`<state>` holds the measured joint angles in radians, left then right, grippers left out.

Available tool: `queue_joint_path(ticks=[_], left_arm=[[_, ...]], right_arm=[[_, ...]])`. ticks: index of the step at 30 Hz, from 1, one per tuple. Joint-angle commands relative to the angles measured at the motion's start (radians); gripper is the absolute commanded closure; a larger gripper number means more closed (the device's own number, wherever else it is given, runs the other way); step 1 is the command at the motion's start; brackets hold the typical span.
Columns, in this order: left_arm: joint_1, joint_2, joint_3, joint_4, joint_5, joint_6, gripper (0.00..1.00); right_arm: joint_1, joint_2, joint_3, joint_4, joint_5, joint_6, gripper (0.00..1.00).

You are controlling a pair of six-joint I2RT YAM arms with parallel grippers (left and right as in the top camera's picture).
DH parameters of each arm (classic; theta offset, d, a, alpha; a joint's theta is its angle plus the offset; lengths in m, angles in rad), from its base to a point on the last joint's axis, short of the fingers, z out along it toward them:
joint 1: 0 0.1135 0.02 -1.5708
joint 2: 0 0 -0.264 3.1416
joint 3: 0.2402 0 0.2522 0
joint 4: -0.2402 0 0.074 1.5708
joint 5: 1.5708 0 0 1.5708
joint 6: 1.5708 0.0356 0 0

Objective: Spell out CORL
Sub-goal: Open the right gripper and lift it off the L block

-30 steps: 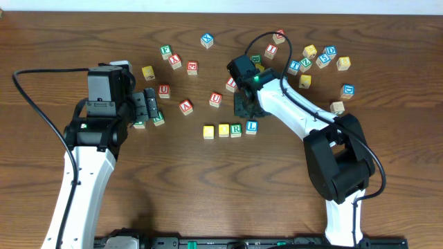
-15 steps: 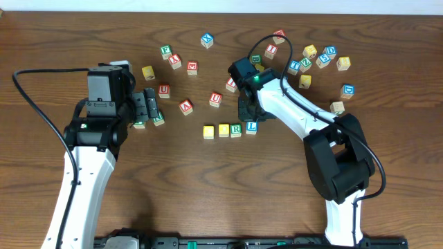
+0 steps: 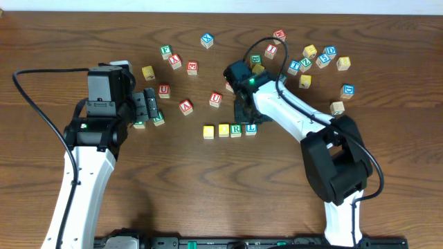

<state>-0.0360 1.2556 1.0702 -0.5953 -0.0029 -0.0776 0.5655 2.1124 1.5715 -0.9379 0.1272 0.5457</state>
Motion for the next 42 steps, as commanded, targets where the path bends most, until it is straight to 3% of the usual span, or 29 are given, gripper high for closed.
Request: queue_joint_path(ticks=[1, 22, 32, 42], left_arm=[[0.003, 0.005, 0.0, 0.0, -0.008, 0.003, 0.06], [0.003, 0.005, 0.0, 0.0, -0.008, 0.003, 0.07], [0.003, 0.005, 0.0, 0.0, -0.008, 0.003, 0.06], [0.003, 0.005, 0.0, 0.0, -0.008, 0.003, 0.07]], right_arm=[[0.01, 0.008, 0.019, -0.002, -0.014, 0.018, 0.99], [-0.062, 0.008, 0.019, -0.032, 0.099, 0.064, 0.99], [-0.044, 0.008, 0.019, -0.188, -0.007, 0.09, 0.99], [-0.033, 0.008, 0.019, -0.206, -0.032, 0.104, 0.99]])
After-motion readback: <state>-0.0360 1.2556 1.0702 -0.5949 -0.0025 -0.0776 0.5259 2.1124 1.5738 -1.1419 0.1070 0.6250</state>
